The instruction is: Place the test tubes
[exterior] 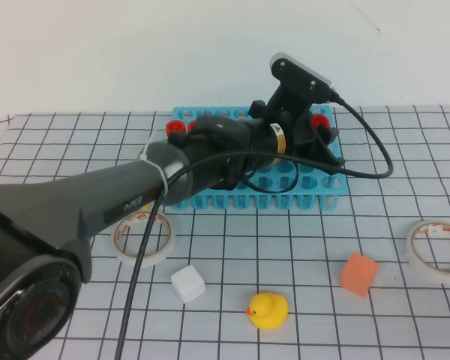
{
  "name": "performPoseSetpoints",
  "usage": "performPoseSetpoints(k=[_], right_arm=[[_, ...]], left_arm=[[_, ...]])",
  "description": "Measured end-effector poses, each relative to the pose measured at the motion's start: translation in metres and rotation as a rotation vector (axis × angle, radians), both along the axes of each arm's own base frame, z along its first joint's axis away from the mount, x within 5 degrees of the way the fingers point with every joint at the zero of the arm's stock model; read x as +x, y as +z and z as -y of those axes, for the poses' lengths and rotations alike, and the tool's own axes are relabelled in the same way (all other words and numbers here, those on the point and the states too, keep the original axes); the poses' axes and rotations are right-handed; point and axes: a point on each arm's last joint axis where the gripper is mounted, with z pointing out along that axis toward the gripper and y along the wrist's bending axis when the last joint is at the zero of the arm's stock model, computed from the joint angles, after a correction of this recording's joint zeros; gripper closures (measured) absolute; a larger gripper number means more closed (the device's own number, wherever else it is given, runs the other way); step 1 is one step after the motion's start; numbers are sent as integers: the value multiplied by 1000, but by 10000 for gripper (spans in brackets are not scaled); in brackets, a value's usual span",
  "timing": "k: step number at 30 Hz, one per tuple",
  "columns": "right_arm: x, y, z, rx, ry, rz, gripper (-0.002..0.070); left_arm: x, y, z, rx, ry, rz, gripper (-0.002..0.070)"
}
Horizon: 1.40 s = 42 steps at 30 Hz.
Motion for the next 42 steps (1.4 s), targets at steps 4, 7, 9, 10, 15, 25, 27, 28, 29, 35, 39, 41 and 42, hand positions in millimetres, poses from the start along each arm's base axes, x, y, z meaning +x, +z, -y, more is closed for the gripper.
performPoseSetpoints(k=[4, 7, 9, 10, 15, 25, 27, 28, 29, 35, 39, 41, 42], right_arm=[[0, 0, 0, 3, -2, -2, 678], [0, 0, 0, 9, -5, -5, 678], [0, 0, 0, 13, -6, -5, 678], [0, 0, 0, 16, -7, -5, 678], [0, 1, -1, 32, -15, -13, 678], [-1, 1, -1, 64, -24, -42, 678], [-1, 1, -2, 66, -24, -40, 678], [-1, 1, -2, 66, -24, -41, 678], [-1, 1, -2, 66, -24, -41, 678], [0, 1, -1, 55, -25, -27, 678], [3, 3, 2, 0, -33, 42, 678], [6, 4, 4, -37, -37, 88, 678], [6, 5, 5, -52, -39, 106, 678]], left_arm=[[-1, 1, 0, 18, -12, 2, 428], [-2, 2, 0, 16, -15, 0, 428], [-2, 5, 1, 13, -28, 4, 428], [-2, 7, 2, 10, -39, 7, 428], [-3, 26, 10, -42, -113, 26, 428], [-6, 37, 15, -82, -161, 20, 428], [-8, 37, 16, -93, -175, 3, 428], [-9, 37, 16, -95, -184, -1, 428], [-9, 37, 17, -97, -191, -4, 428], [-15, 60, 11, -116, -201, 36, 428], [-18, 91, -3, -145, -192, 90, 428], [-20, 109, -14, -162, -178, 124, 428], [-21, 119, -20, -171, -174, 140, 428]])
